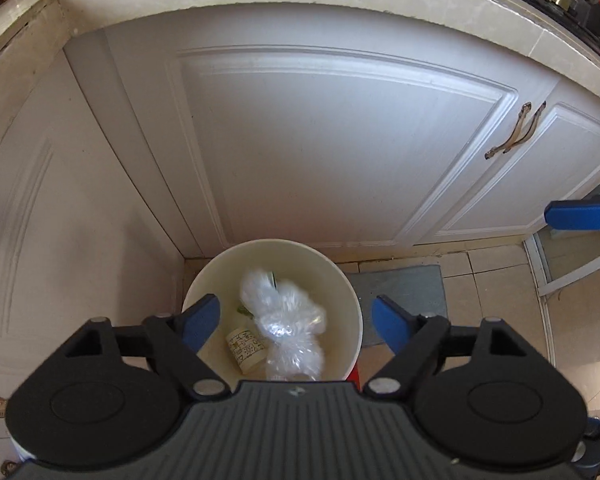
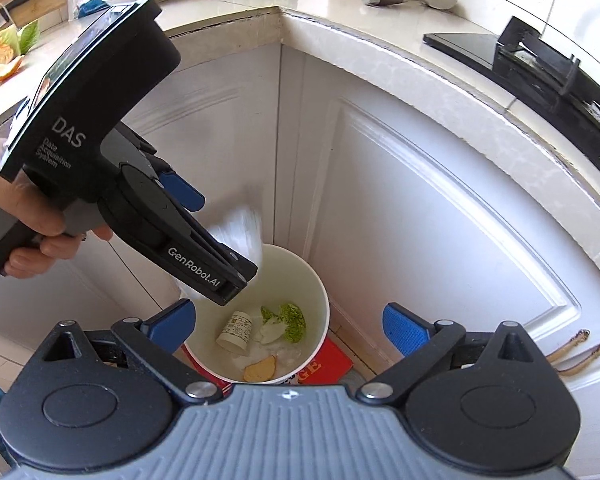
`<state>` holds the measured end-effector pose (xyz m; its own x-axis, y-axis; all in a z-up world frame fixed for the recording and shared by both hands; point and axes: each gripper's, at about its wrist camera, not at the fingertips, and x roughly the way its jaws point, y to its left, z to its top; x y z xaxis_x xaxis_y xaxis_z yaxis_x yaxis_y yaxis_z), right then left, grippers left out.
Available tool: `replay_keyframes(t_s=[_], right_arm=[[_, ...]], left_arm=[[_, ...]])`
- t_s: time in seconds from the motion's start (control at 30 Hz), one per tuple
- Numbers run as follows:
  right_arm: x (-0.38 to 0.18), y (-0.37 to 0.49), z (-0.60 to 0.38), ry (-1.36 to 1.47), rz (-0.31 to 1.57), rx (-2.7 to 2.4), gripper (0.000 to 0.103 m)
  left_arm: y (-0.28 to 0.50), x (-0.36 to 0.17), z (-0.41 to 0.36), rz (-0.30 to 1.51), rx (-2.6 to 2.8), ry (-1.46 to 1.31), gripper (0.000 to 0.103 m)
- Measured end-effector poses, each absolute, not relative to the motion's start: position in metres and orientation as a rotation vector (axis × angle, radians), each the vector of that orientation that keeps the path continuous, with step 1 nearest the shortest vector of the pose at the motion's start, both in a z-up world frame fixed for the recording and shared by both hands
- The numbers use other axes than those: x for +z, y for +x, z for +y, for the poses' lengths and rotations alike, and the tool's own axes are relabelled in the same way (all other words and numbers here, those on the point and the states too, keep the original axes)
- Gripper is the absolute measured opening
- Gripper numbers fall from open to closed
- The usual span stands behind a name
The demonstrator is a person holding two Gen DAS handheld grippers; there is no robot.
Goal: Collect trash
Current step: 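Open both grippers to drop the cabbage and bags into the bin, then move both tools back up to the peels on the counter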
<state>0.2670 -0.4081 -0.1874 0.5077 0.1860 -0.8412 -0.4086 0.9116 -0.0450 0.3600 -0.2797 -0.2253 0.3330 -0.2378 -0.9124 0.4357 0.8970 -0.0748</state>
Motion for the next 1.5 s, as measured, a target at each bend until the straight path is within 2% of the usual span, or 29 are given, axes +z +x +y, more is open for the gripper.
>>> replay_keyframes(t_s=[0.47,0.87,1.17,1.5], right_arm=[[-0.179,0.268,-0.398,-0.267,0.960,0.367,0.103],[-0.142,0.275,-0.372,-0.280,0.899,0.387,0.103],[-0.106,0.285,-0.318,-0.297,0.808,0.520,0.103],[-0.091,0.299,-0.216,-0.343,0.745,0.713,0.103]], left_arm=[[0.347,-0.185,-0.258,1.044,-0.372,0.200,0.086],[0.324,-0.108,-0.202,0.934,-0.257,0.190,0.086],[0.292,-0.061,-0.133,0.857,-0.106,0.156,0.090],[0.251,-0.043,-0.038,0.838,0.104,0.106,0.090]])
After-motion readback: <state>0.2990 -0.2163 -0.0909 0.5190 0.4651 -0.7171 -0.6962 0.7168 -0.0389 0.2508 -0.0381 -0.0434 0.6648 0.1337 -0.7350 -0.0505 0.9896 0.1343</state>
